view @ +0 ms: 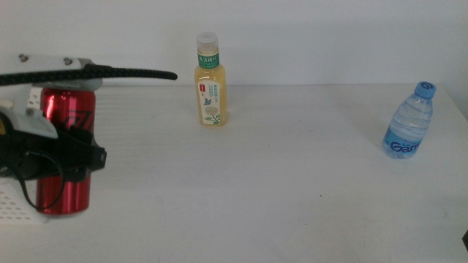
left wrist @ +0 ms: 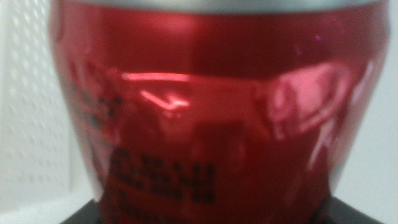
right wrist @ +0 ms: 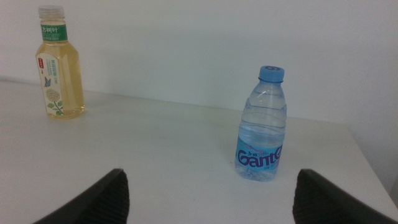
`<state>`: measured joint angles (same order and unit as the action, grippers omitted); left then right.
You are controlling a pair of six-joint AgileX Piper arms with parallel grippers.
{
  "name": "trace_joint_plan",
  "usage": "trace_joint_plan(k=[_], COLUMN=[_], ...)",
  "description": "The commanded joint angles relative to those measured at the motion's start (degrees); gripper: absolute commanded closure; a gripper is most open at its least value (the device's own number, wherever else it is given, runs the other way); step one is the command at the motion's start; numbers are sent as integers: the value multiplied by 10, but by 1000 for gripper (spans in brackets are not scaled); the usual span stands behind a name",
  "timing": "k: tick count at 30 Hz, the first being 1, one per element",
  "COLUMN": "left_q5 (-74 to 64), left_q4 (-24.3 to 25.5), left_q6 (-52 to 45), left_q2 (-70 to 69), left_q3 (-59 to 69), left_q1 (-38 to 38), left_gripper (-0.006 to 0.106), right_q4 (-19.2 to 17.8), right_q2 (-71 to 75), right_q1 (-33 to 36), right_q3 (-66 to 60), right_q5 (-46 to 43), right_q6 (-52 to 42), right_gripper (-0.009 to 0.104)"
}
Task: Use arms to grab the bottles and put them into the dustbin to the left of the table.
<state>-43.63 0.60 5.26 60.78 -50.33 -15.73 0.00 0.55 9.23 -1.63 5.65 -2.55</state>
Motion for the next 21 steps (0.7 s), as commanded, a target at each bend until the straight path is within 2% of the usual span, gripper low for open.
trace_joint_plan(k=[1, 4, 14, 21], left_q5=[14, -24, -194, -259], left_q4=[-26, -31, -2, -46], left_q6=[8, 8, -29, -94], left_q2=[-13, 5, 126, 194], left_q3=[-28, -53, -219, -292], left_q1=[-1, -1, 8, 134], left_gripper=[106, 106, 106, 106], right_q4=[-3, -3, -3, -3], right_q2=[16, 16, 16, 16], right_q1=[-3, -3, -3, -3], right_q3=[5, 5, 5, 5], right_q5=[-43, -43, -43, -43], right_q6=[-7, -7, -7, -7], right_gripper=[24, 24, 24, 24])
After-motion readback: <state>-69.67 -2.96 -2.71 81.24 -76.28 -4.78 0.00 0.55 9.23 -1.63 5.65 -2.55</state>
